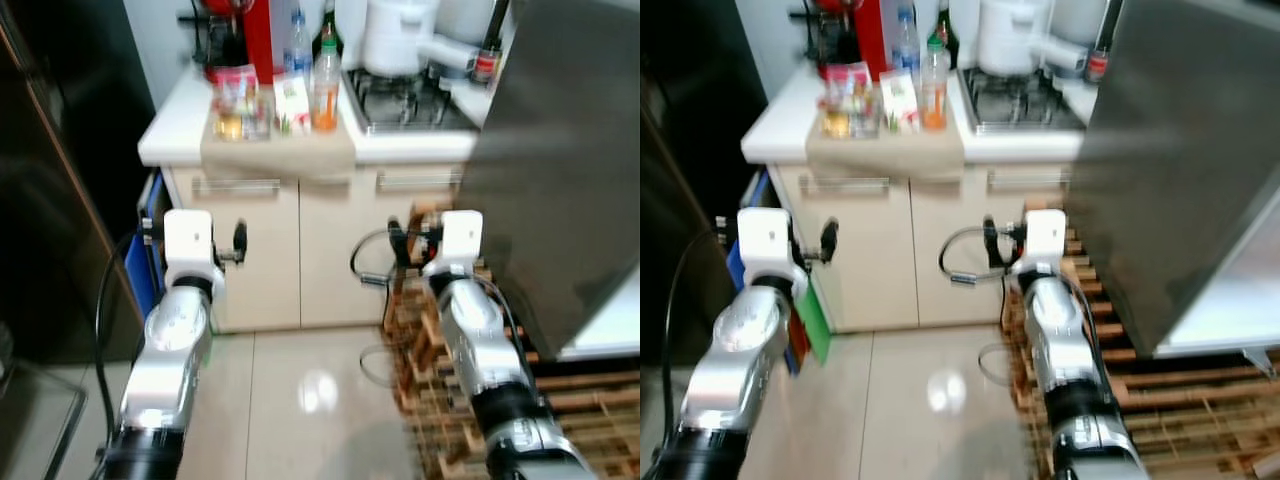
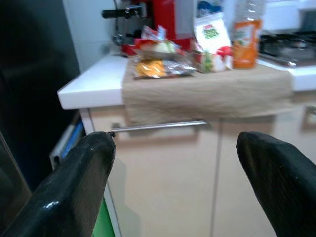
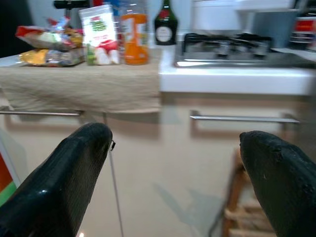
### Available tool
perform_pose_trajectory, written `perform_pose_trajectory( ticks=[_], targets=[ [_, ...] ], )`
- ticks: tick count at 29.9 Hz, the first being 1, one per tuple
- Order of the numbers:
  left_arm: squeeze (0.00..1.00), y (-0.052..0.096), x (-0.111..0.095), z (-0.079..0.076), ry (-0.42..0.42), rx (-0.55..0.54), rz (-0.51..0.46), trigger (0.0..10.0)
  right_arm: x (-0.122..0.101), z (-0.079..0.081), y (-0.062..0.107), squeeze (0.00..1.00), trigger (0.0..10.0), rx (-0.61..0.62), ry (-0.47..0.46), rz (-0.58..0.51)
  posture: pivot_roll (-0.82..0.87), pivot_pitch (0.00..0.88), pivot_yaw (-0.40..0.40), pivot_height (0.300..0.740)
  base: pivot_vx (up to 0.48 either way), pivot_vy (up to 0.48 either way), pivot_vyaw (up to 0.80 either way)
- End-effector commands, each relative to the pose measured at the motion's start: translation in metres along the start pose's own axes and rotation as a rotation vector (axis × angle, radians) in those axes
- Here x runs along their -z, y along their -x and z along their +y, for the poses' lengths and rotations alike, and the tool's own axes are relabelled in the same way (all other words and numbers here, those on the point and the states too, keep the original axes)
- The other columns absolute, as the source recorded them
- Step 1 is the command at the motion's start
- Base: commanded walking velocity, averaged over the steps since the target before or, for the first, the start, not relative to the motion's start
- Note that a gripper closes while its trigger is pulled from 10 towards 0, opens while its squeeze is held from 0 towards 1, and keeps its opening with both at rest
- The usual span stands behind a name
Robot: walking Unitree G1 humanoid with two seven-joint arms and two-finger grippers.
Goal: Restocking fridge
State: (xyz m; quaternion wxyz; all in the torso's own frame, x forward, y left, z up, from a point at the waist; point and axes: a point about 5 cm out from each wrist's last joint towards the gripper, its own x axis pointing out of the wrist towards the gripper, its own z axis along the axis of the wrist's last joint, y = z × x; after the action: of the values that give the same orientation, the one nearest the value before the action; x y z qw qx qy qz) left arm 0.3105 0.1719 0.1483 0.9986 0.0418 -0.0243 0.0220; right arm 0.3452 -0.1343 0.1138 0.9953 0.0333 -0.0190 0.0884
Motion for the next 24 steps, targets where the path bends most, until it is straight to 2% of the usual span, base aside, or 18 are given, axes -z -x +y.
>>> perform_pose_trajectory(
  ticks=[1, 8, 11, 12, 16, 19, 23, 24],
  targets=[
    [0.00, -0.001, -0.003, 0.007, -0.013, -0.026, -0.011, 10.0, -0.004, 0.009, -0.005, 0.00, 10.0, -0.029, 0.003, -0.015, -0.02, 0.000, 0.000, 0.740, 0.480, 0.000, 0.00],
    [0.00, -0.001, -0.004, 0.009, -0.006, -0.041, -0.018, 10.0, -0.005, 0.010, -0.005, 0.00, 10.0, -0.033, 0.002, -0.018, -0.02, 0.000, 0.000, 0.740, 0.480, 0.000, 0.00],
    [0.00, -0.001, -0.008, 0.011, -0.008, -0.054, -0.034, 10.0, -0.013, 0.013, -0.008, 0.00, 10.0, -0.047, -0.007, -0.046, -0.02, 0.000, -0.002, 0.740, 0.480, 0.000, 0.00],
    [0.00, -0.001, -0.011, 0.012, -0.012, -0.057, -0.047, 10.0, -0.020, 0.017, -0.011, 0.00, 10.0, -0.077, 0.013, -0.075, -0.02, 0.000, -0.004, 0.740, 0.480, 0.000, 0.00],
    [0.00, -0.001, -0.014, 0.009, -0.024, -0.037, -0.058, 10.0, -0.029, 0.020, -0.016, 0.00, 10.0, -0.102, 0.030, -0.097, -0.02, 0.000, -0.008, 0.740, 0.480, 0.000, 0.00],
    [0.00, -0.002, -0.018, 0.006, -0.012, -0.036, -0.076, 10.0, -0.045, 0.023, -0.024, 0.00, 10.0, -0.113, 0.017, -0.136, -0.02, 0.000, -0.015, 0.740, 0.480, 0.000, 0.00],
    [0.00, -0.002, -0.022, 0.003, -0.009, -0.020, -0.094, 10.0, -0.091, 0.032, -0.039, 0.00, 10.0, -0.134, -0.008, -0.261, -0.02, 0.000, -0.014, 0.740, 0.480, 0.000, 0.00],
    [0.00, -0.002, -0.022, 0.003, -0.009, -0.020, -0.094, 10.0, -0.091, 0.032, -0.039, 0.00, 10.0, -0.134, -0.008, -0.261, -0.02, 0.000, -0.014, 0.740, 0.480, 0.000, 0.00]
  ],
)
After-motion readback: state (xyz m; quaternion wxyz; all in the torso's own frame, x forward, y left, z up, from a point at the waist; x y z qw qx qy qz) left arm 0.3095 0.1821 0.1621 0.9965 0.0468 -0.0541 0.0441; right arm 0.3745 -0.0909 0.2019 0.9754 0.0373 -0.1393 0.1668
